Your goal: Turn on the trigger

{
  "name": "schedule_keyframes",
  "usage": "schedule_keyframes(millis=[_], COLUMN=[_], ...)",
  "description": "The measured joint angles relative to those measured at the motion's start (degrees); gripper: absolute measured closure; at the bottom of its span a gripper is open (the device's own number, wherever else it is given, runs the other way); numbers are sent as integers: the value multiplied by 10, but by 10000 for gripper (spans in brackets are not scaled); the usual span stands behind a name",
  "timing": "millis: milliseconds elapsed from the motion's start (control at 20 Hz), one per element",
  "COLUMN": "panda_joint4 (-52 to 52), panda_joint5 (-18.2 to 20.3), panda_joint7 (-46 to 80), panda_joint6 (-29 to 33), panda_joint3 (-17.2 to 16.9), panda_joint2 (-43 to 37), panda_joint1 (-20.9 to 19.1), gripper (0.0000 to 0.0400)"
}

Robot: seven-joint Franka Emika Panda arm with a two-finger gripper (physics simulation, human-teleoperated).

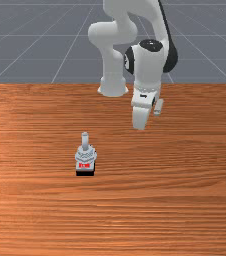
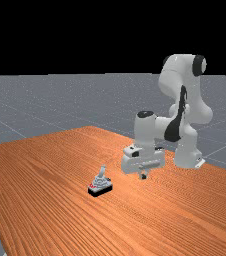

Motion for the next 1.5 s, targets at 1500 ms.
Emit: schedule_keyframes(millis=[1500], panda_joint4=[-14], panda_joint5=[52], panda_joint7=[-204], panda_joint6=[-5], panda_joint3=[-39], panda_joint2=[-8], panda_joint1=[-132], gripper=[400])
